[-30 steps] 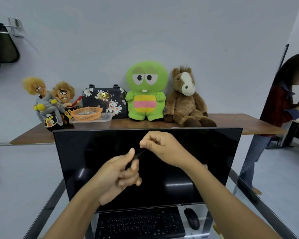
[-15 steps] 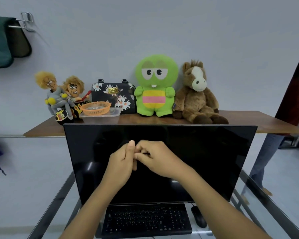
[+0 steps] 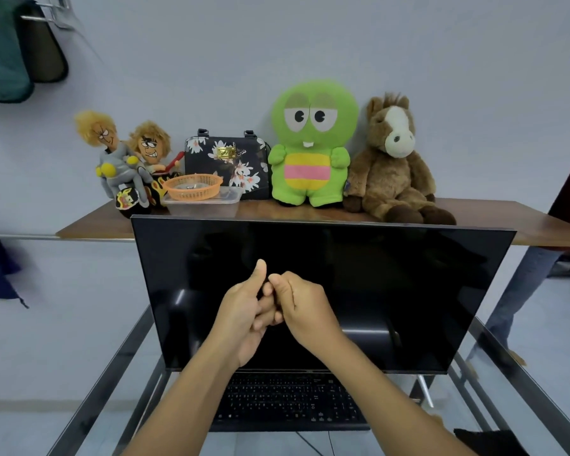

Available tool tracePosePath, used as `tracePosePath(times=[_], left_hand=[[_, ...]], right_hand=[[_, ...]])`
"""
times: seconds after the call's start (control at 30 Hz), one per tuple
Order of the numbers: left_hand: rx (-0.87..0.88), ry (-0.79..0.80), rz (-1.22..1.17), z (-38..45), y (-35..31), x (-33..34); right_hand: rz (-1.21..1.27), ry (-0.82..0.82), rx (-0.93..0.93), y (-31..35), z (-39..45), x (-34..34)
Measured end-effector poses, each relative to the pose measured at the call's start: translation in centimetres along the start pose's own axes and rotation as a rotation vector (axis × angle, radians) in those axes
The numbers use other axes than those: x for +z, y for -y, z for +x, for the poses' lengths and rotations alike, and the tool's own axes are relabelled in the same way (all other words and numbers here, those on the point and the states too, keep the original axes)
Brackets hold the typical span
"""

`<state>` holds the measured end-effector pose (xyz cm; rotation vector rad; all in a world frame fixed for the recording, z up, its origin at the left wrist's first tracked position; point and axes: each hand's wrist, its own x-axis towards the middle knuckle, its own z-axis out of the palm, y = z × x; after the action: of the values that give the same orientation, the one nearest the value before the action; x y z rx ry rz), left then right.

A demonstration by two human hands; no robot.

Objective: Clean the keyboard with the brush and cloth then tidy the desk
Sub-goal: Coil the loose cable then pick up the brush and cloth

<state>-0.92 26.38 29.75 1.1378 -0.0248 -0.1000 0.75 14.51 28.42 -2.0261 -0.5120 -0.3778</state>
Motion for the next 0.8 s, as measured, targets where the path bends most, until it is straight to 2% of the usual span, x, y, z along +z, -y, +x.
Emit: tracePosePath(times=[0.07,0.17,0.23,0.43,0.63,0.8], left_hand=[[0.043,0.008,0.085,-0.1,0.9,-0.4],[0.075,0.033,0.373,0.2,2.4,-1.4],[0.047,0.030,0.551,0.6,3.6,-2.1],[-0.084,-0.017,0.875,1.7,8.3,-3.1],[-0.227,0.045,0.955,1.7,15.0,-4.7],[-0.341,0.099,0.907,1.7,20.0,-3.8]], right_hand=[[-0.032,-0.028,0.038,-0.7,0.2,0.0],[-0.071,-0.030,0.110,-2.2,0.1,0.1],[-0.088,0.011,0.174,-3.6,-0.3,0.3],[-0.019,0.160,0.406,-7.8,-3.1,1.2],[-0.034,0.376,0.649,-12.2,-7.1,1.0],[-0.127,0.350,0.681,-15.5,-10.4,0.3]])
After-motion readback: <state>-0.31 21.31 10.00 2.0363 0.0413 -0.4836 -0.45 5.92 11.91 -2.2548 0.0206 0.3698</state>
